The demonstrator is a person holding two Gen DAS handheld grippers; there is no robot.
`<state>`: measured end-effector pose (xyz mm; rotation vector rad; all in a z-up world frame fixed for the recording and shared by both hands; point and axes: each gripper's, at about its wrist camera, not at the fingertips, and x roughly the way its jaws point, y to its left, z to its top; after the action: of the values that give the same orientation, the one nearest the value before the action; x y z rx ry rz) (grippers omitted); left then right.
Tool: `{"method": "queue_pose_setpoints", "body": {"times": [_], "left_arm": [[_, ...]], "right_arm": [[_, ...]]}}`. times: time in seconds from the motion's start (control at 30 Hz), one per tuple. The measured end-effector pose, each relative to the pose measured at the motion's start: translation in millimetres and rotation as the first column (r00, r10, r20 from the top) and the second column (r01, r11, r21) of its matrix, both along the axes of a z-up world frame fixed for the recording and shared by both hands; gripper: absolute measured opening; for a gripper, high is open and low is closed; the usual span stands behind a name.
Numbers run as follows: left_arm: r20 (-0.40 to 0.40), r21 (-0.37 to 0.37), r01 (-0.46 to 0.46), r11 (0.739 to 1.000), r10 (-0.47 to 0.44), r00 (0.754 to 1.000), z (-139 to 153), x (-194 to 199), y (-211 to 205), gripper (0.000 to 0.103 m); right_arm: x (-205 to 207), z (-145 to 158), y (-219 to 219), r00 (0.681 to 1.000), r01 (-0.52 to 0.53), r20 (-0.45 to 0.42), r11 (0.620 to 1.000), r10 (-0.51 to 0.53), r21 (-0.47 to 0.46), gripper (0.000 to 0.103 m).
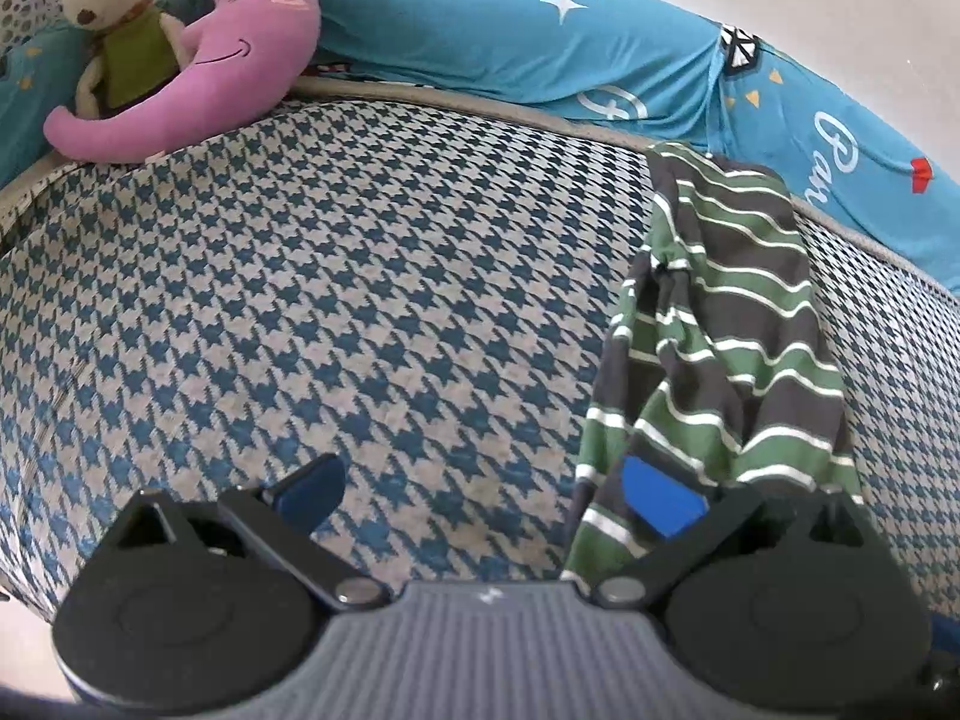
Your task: Fold clothes
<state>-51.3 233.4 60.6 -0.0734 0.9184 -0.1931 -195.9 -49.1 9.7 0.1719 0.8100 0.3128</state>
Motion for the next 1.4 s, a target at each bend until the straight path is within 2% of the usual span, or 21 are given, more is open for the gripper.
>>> {"method": "queue_pose_setpoints", "body": {"times": [0.1,0.23,0.43,0.53,0.6,0.7,0.9,1.07,1.23,1.4], "left_arm": [[0.001,0.001,0.006,1.000,-0.006,1.000,-0.1,0.0,-4.1,0.103],[0.004,0.004,0.006,1.000,-0.006,1.000,0.0,0.3,-8.1,0.103],[0.012,-0.005,-0.003,1.000,0.003,1.000,0.1,0.8,-9.1,0.103],[0.016,-0.013,-0.009,1.000,0.009,1.000,-0.1,1.5,-8.6,0.103],[0.018,-0.019,-0.012,1.000,0.012,1.000,0.0,2.0,-8.3,0.103],[0.028,-0.017,-0.008,1.000,0.009,1.000,0.7,1.9,-10.6,0.103],[0.060,-0.025,0.006,1.000,-0.005,0.998,4.1,1.1,-16.4,0.103],[0.062,-0.058,0.009,0.998,-0.005,0.998,7.1,5.5,-20.0,0.103],[0.085,-0.067,0.049,0.997,-0.043,0.995,13.8,13.3,-29.4,0.103],[0.125,-0.045,0.111,0.993,-0.105,0.987,18.1,23.1,-45.6,0.103]], "right_arm": [[-2.1,-7.7,-6.8,0.999,0.020,-0.044,0.999,-0.019,0.029,0.041],[-5.3,-18.1,-8.3,0.994,0.028,-0.106,0.997,-0.019,0.075,0.042],[-9.1,-22.5,-1.5,0.994,0.043,-0.098,0.997,-0.037,0.065,0.042],[-10.0,-23.5,1.9,0.995,0.048,-0.086,0.998,-0.045,0.031,0.028],[-9.8,-24.7,0.9,0.995,0.053,-0.086,0.998,-0.051,0.028,0.013],[-11.6,-23.7,0.6,0.995,0.060,-0.076,0.998,-0.059,0.013,0.005],[-24.7,-17.2,5.5,0.997,0.057,-0.039,0.996,-0.060,-0.062,0.004],[-29.5,-22.7,1.0,0.994,0.075,-0.077,0.993,-0.082,-0.087,0.003],[-27.6,-8.9,-10.2,0.996,0.079,-0.040,0.997,-0.080,-0.026,0.004],[-18.7,7.7,-8.5,1.000,0.016,-0.001,0.999,-0.016,-0.039,0.007]]}}
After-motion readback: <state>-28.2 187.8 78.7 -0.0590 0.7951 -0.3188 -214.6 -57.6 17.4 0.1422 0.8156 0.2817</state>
